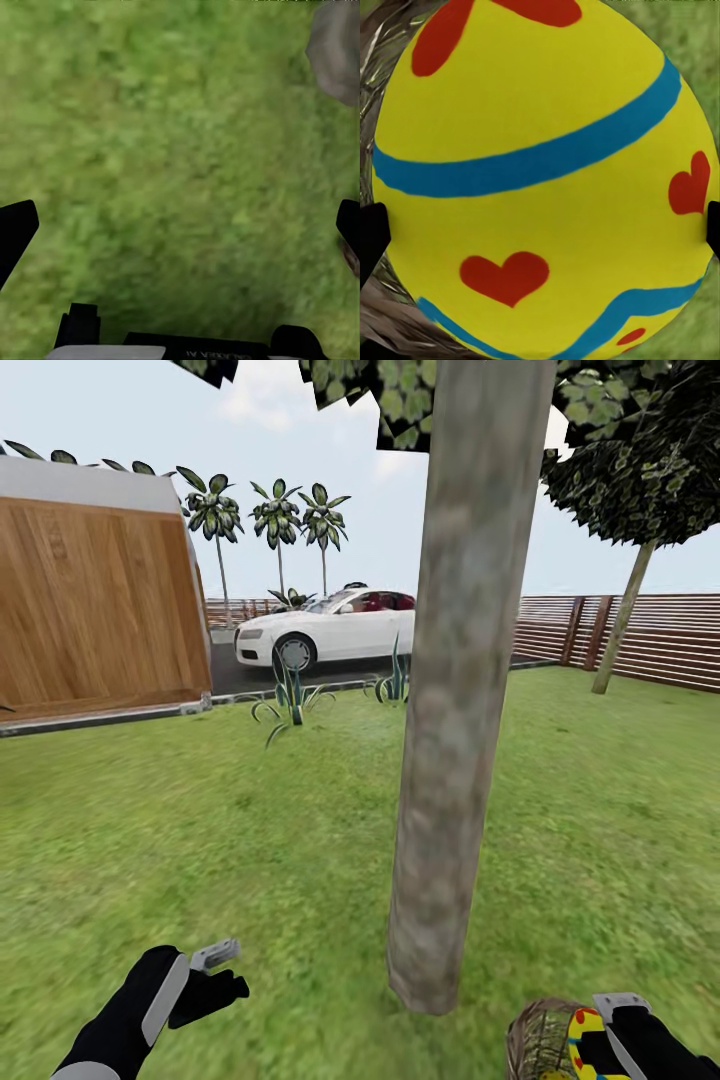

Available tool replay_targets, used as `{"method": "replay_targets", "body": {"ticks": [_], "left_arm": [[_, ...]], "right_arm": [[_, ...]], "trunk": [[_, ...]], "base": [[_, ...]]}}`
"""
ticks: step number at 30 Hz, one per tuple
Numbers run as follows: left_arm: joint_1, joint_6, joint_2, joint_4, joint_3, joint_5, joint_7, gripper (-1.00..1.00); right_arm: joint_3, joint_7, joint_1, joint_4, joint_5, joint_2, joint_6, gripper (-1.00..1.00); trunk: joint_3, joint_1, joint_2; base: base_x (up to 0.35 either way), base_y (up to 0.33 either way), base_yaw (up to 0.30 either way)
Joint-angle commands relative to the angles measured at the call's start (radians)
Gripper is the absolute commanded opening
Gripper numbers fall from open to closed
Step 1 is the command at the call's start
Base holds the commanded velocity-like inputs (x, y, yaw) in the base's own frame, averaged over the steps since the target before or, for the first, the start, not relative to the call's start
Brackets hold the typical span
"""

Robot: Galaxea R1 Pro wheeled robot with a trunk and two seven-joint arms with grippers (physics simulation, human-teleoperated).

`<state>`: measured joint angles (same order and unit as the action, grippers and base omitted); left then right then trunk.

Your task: Take the three Easter eggs out of the wicker basket on the lawn in the garden, then place them on the lawn next to a single tree (choose any tree) so that all three eggs are next to the same tree and none are left in the basket.

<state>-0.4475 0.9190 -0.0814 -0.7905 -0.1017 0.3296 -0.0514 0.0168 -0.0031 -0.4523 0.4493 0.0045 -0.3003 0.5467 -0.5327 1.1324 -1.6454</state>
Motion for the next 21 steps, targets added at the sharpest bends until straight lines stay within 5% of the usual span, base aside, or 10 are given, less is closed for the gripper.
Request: {"method": "replay_targets", "body": {"ticks": [1,21], "left_arm": [[0.000,0.004,0.000,-0.001,-0.001,0.008,-0.005,1.00],[0.000,0.003,0.001,-0.001,-0.001,0.006,-0.005,1.00]], "right_arm": [[0.002,0.000,0.000,0.002,0.000,0.000,0.006,-1.00],[0.002,0.003,0.000,-0.006,0.000,0.000,0.008,-1.00]], "trunk": [[0.002,-0.004,0.007],[0.055,-0.069,0.126]], "base": [[0.000,0.000,0.000],[0.000,0.000,0.000]]}}
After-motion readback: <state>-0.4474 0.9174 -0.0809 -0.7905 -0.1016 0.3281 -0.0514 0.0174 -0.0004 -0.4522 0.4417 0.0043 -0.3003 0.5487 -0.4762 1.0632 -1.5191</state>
